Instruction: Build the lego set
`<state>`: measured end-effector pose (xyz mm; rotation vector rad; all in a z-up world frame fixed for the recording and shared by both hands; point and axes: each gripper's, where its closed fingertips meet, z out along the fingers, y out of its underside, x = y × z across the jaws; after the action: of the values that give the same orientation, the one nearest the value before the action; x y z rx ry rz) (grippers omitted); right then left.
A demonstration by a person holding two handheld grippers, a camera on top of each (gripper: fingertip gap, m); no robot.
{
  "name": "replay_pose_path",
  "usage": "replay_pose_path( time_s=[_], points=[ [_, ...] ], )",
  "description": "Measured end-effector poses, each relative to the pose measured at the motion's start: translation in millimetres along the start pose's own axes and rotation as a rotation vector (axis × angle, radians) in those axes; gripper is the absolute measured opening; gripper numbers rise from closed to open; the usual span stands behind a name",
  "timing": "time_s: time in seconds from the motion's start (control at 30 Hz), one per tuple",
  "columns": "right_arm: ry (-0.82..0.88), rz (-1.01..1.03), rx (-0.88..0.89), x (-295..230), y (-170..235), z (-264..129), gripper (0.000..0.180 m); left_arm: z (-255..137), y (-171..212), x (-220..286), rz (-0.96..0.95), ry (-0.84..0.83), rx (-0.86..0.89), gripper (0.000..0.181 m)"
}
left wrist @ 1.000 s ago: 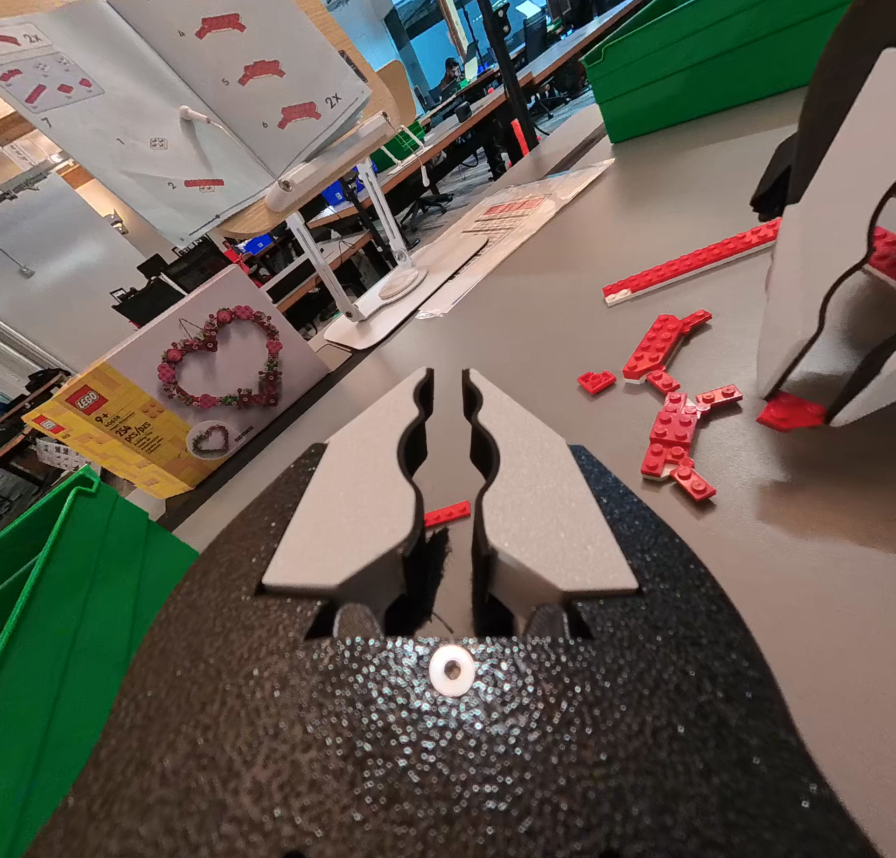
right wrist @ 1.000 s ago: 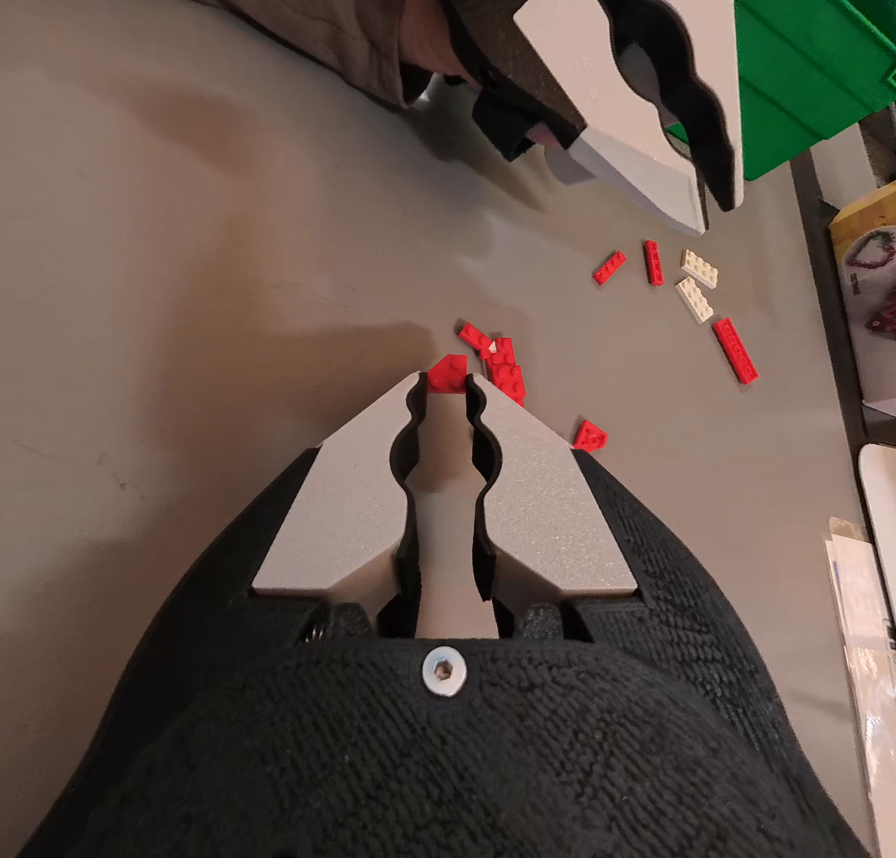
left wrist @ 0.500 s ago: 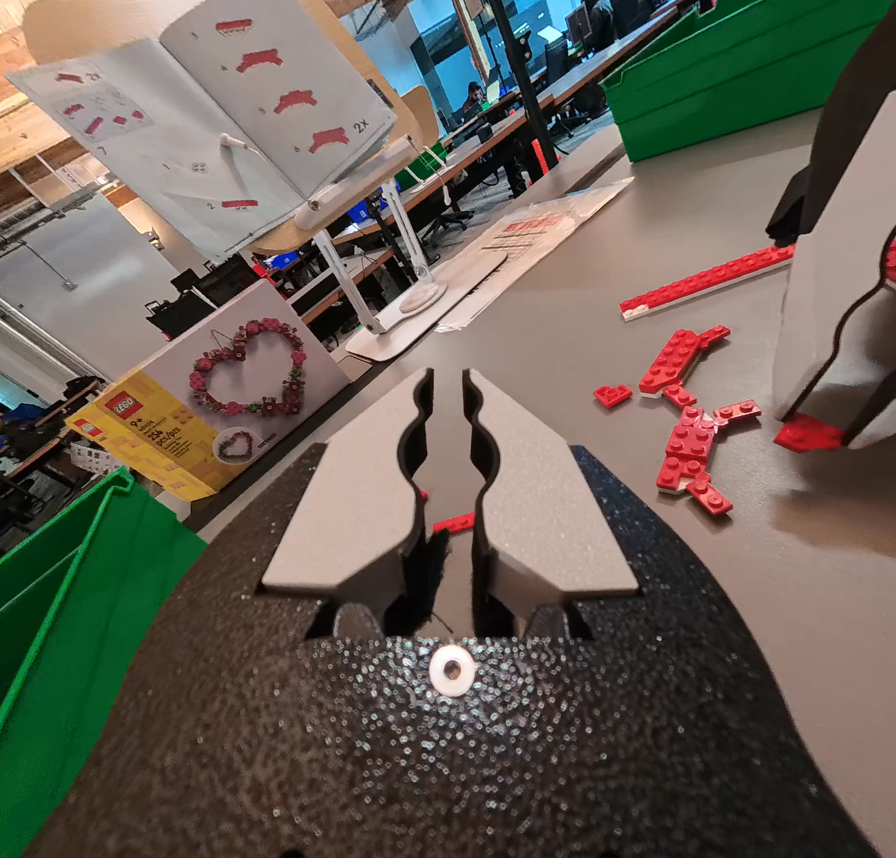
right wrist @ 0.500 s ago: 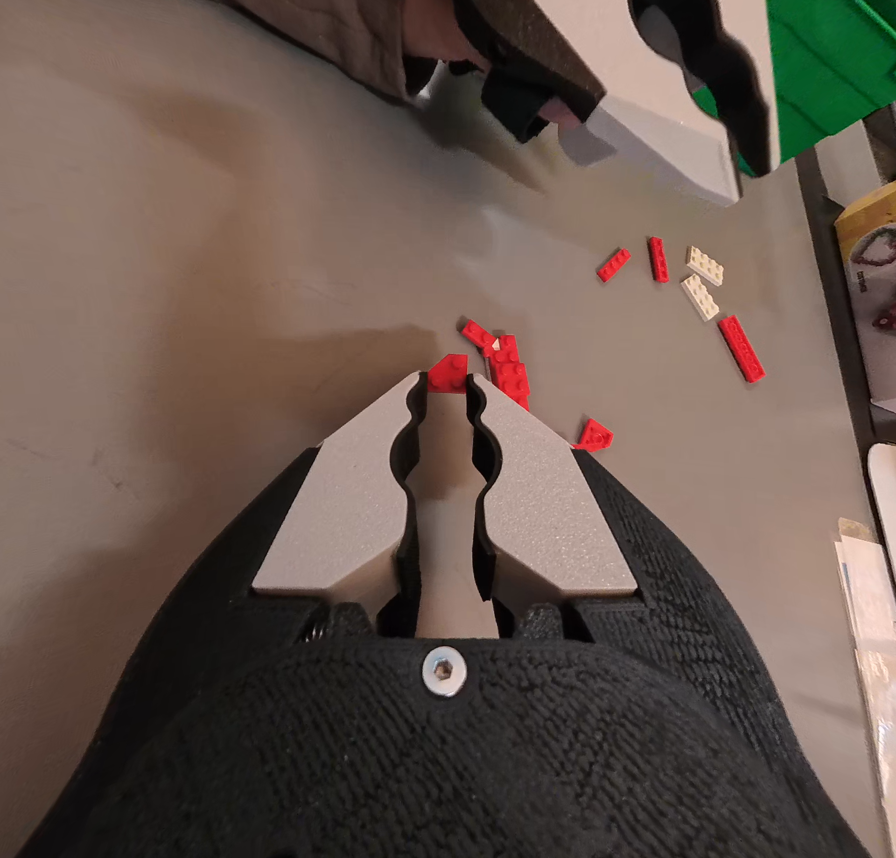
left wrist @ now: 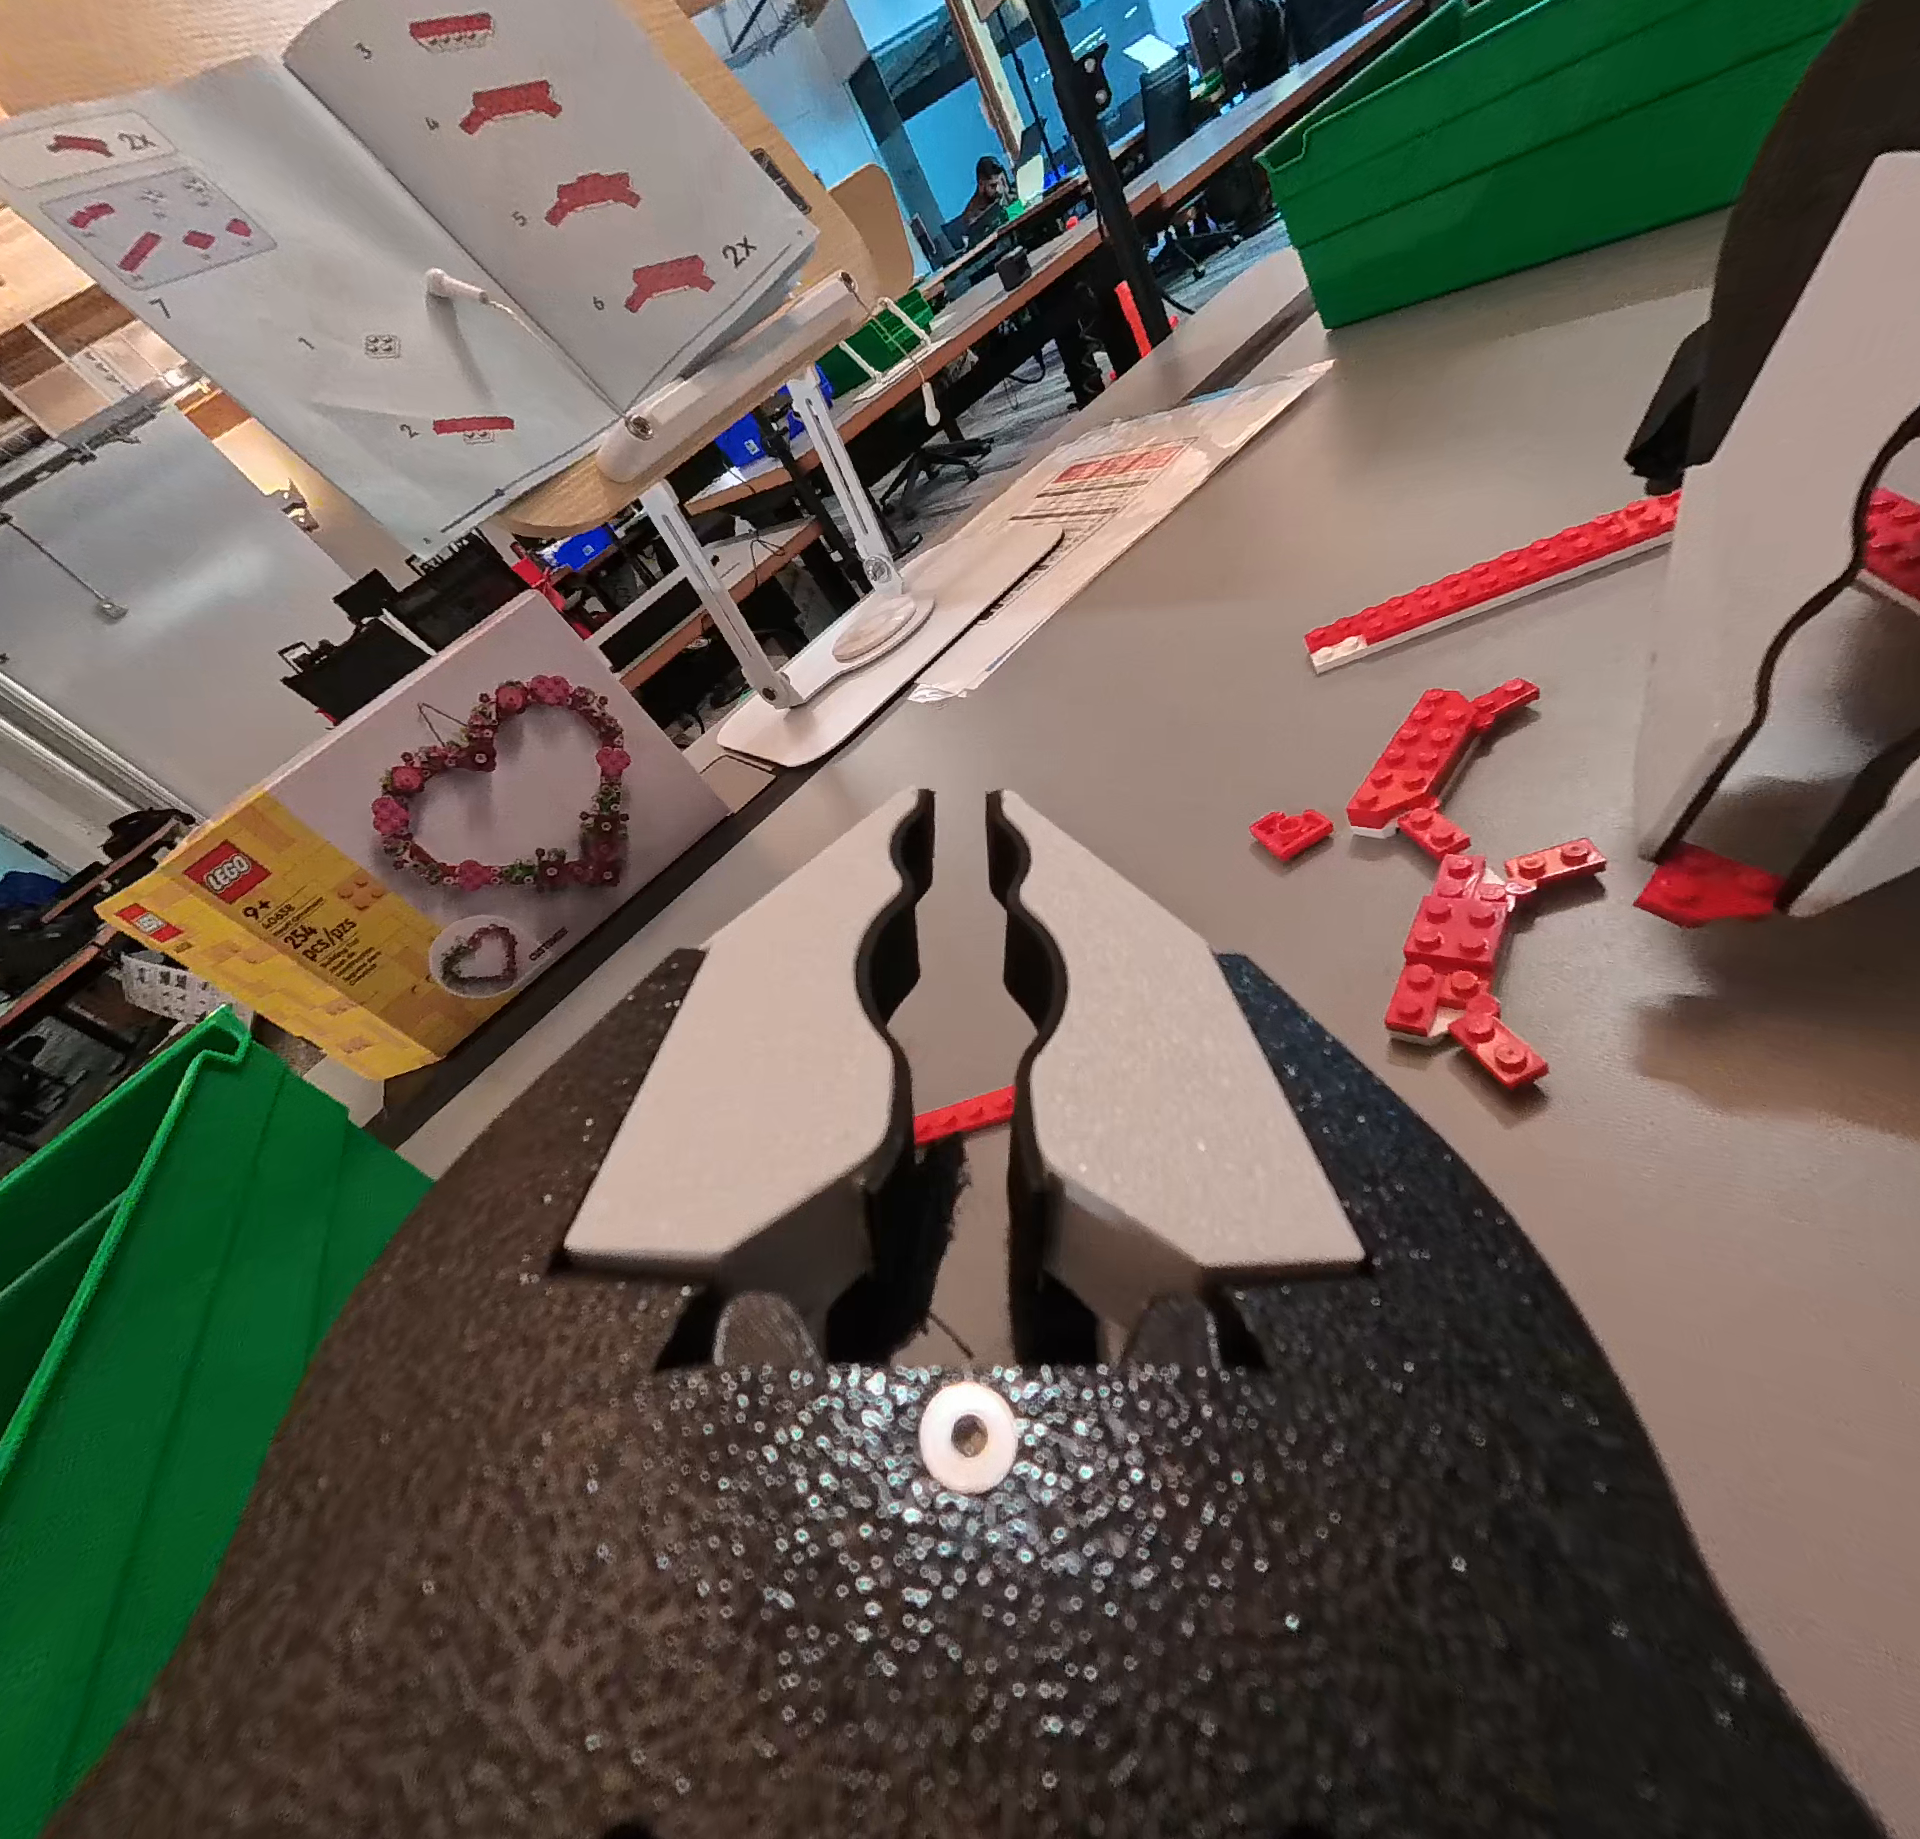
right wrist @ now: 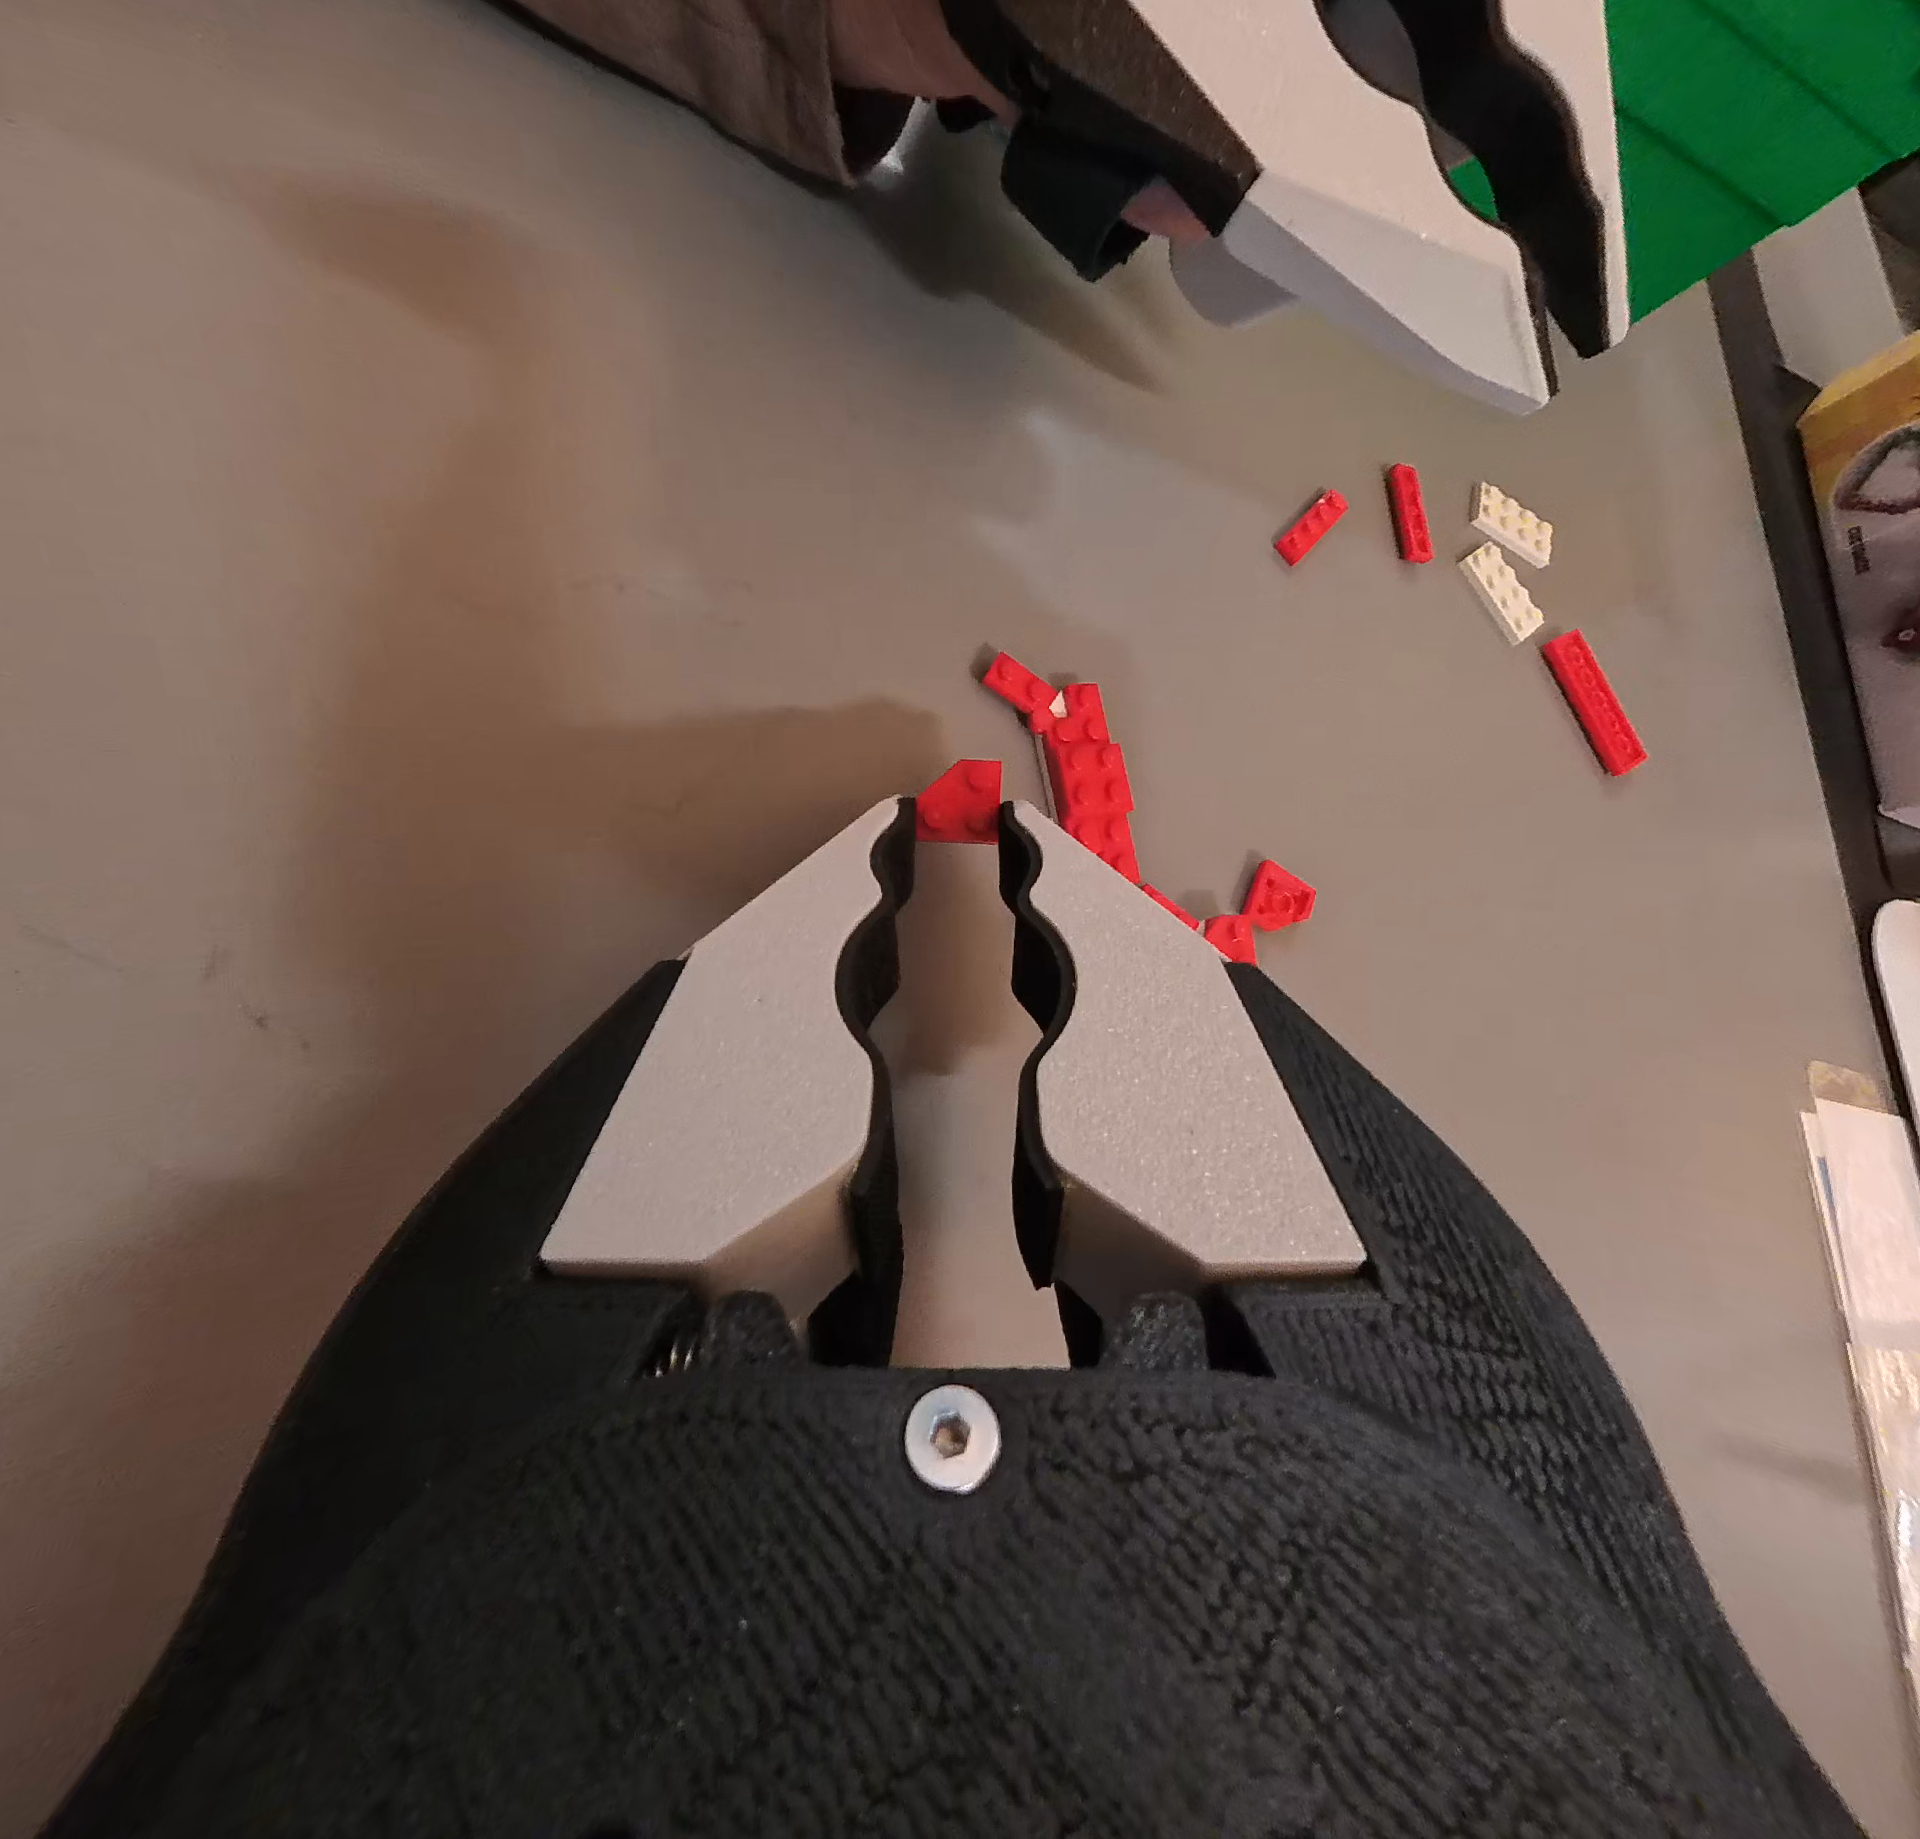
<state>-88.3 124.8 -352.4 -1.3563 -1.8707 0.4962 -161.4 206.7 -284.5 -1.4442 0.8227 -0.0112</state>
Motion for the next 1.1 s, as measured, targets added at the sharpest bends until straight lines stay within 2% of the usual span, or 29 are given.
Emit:
replay_pose_path(
  time_s=[0.67, 0.83, 1.1],
  points=[
    [0.004, 0.009, -0.011, 0, 5, 3, 0.014, 0, 2, 2, 0.001, 0.011, -0.007, 0.006],
    [0.014, 0.041, 0.019, 18, -1, 5, 0.014, -1, 1, 3, 0.008, 0.013, -0.007, 0.006],
    [-0.115, 0.058, -0.050, 33, -3, 23, 0.013, -3, -2, 3, 0.001, 0.026, 0.002, 0.006]
  ],
)
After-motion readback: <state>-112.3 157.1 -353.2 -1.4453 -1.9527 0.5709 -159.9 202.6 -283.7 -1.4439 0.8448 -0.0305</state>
